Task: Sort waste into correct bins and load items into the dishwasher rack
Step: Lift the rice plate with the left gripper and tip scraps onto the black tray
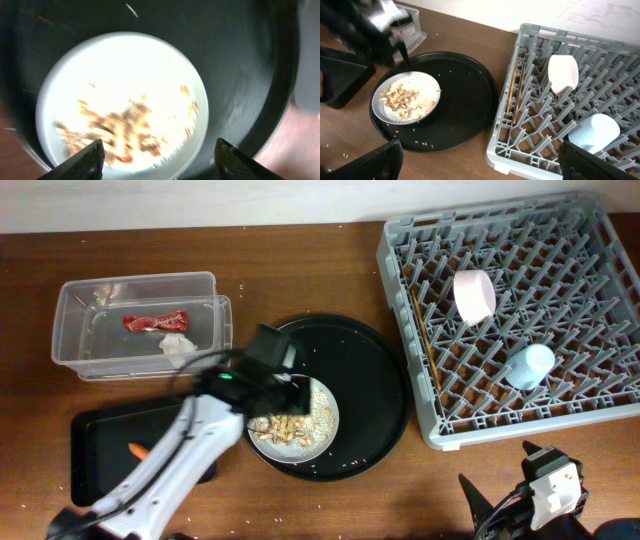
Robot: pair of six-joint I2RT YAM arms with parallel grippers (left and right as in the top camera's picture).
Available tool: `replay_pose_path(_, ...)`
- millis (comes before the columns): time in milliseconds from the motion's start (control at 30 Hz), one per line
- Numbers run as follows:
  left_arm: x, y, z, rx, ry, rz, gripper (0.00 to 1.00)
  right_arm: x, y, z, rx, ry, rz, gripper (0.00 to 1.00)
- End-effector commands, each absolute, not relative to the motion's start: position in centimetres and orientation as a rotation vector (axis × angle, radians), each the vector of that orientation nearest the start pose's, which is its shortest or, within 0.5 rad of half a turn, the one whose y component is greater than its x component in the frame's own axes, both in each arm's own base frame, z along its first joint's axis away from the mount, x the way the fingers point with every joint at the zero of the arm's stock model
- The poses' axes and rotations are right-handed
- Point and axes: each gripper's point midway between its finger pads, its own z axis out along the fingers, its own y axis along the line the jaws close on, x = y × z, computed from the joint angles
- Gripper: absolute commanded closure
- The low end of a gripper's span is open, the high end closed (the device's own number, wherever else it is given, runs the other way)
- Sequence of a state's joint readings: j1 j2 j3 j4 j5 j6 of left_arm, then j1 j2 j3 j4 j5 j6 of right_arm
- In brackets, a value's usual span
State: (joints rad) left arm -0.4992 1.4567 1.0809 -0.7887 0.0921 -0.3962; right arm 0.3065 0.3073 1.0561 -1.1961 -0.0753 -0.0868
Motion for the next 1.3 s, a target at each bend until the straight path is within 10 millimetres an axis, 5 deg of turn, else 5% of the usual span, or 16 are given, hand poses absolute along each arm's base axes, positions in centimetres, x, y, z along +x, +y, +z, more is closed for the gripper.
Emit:
replay_pose_path(0,27.0,-24.1,7.6,0.521,2.788,-0.247,0.34,11.8,5.0,29.9,-0.441,1.967,0.209,0.02)
replay_pose_path(100,26.2,-28.5,4.1,0.697,2.845,-0.190,0.35,11.8,5.0,29.9,-0.442,1.967,0.209,0.01)
replay_pose_path(167,26.1,-28.4,2.2,0.708,2.888,-0.153,0.56,11.8,5.0,29.9,-0.441,1.967,0.209,0.02)
replay_pose_path(500,27.7,-27.6,0.8,0.772,2.849,0.008,0.77,11.8,5.0,29.9,-0.442,1.967,0.209,0.02)
replay_pose_path(633,28.2,-26.9,0.9,0.851,2.801,0.087,1.00,11.8,5.0,29.9,-0.442,1.967,0.209,0.02)
replay_pose_path(700,28.1,-26.8,1.0,0.852,2.807,0.093,0.99,11.8,5.0,30.0,-0.442,1.967,0.209,0.02)
replay_pose_path(967,31.7,-25.7,11.1,0.671,2.687,0.414,1.00,11.8,5.0,30.0,-0.442,1.967,0.209,0.02)
replay_pose_path(1067,31.3,-23.6,14.5,0.546,2.667,0.570,1.00,11.8,5.0,30.0,-0.441,1.967,0.209,0.02)
replay_pose_path(1133,30.3,-22.6,15.0,0.472,2.705,0.594,1.00,11.8,5.0,30.0,-0.441,1.967,0.209,0.02)
replay_pose_path(1267,27.9,-21.5,18.2,0.320,2.754,0.461,1.00,11.8,5.0,30.0,-0.442,1.967,0.209,0.02)
